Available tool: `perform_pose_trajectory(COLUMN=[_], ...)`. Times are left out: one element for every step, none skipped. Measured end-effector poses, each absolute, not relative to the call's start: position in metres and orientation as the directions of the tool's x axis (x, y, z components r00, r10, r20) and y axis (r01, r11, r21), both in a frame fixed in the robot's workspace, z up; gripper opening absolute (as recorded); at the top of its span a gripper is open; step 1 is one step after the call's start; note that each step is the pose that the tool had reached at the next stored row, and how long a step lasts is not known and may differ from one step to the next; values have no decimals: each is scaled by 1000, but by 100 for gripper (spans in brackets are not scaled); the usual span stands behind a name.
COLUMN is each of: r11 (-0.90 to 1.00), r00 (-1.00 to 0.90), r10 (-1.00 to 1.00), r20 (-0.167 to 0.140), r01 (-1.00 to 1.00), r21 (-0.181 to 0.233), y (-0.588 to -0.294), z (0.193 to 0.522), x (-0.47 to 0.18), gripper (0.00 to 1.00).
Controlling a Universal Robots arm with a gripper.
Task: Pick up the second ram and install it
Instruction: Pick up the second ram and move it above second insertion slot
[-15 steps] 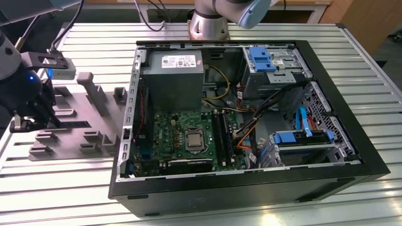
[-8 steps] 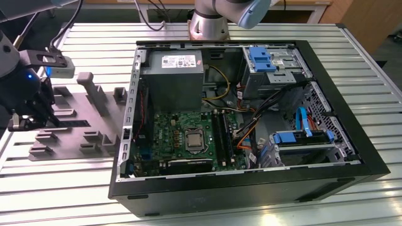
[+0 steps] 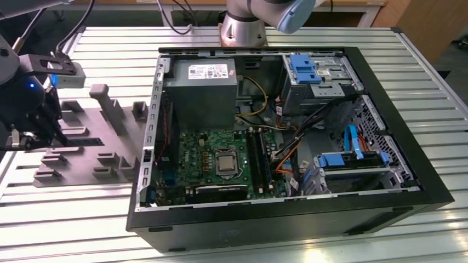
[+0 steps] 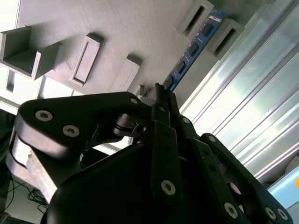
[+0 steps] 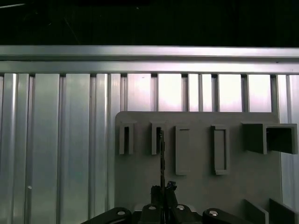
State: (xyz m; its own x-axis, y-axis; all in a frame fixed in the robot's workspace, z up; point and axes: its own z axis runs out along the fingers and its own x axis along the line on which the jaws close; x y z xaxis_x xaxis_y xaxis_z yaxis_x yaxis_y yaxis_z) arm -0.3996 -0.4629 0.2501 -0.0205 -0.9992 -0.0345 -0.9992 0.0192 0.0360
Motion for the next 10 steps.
perform_pose_trajectory(r11=[19, 19, 20, 20, 20, 20, 21, 21, 21, 21], r00=[-20, -21, -21, -21, -21, -22, -22, -22, -22, -22], r10=[-999, -999, -999, -999, -999, -999, -999, -999, -999, -999], r20=[-35, -34, -34, -34, -34, -34, -34, -34, -34, -34], r01=[-999, -999, -999, -999, -999, -999, -999, -999, -999, -999], r21=[36, 36, 36, 36, 36, 36, 36, 36, 36, 36], y=[-463, -463, -463, -463, -463, -463, -463, -463, -463, -463], z=[252, 254, 256, 259, 262, 264, 267, 269, 272, 274], x=[-400, -400, -400, -400, -400, -400, -400, -400, -400, -400], gripper=[14, 14, 14, 14, 14, 14, 14, 14, 14, 14])
